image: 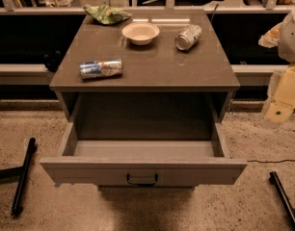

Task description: Place redbull can into top drawer

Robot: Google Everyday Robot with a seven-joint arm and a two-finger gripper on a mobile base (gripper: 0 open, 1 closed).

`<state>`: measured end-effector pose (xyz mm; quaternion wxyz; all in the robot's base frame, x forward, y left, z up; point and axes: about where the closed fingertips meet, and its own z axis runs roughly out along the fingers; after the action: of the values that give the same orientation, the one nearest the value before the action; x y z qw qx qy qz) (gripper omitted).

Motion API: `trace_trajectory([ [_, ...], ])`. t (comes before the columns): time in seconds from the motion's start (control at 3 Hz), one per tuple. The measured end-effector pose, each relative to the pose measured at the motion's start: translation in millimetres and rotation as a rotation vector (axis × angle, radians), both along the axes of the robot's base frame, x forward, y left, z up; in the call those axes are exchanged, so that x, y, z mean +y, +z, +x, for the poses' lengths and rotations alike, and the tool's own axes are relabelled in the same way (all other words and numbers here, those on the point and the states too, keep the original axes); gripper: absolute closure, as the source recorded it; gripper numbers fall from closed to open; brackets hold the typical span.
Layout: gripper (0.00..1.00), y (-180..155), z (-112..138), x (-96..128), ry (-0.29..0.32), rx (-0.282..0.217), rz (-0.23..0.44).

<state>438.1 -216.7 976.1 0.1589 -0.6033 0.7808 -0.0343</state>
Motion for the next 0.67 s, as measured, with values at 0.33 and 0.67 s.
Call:
trace_trajectory([
  [0.33,0.00,0.0,0.0,0.0,0.000,0.000,0.000],
  [0.67,0.00,0.5,24.9,19.7,0.019,-0.043,0.074],
])
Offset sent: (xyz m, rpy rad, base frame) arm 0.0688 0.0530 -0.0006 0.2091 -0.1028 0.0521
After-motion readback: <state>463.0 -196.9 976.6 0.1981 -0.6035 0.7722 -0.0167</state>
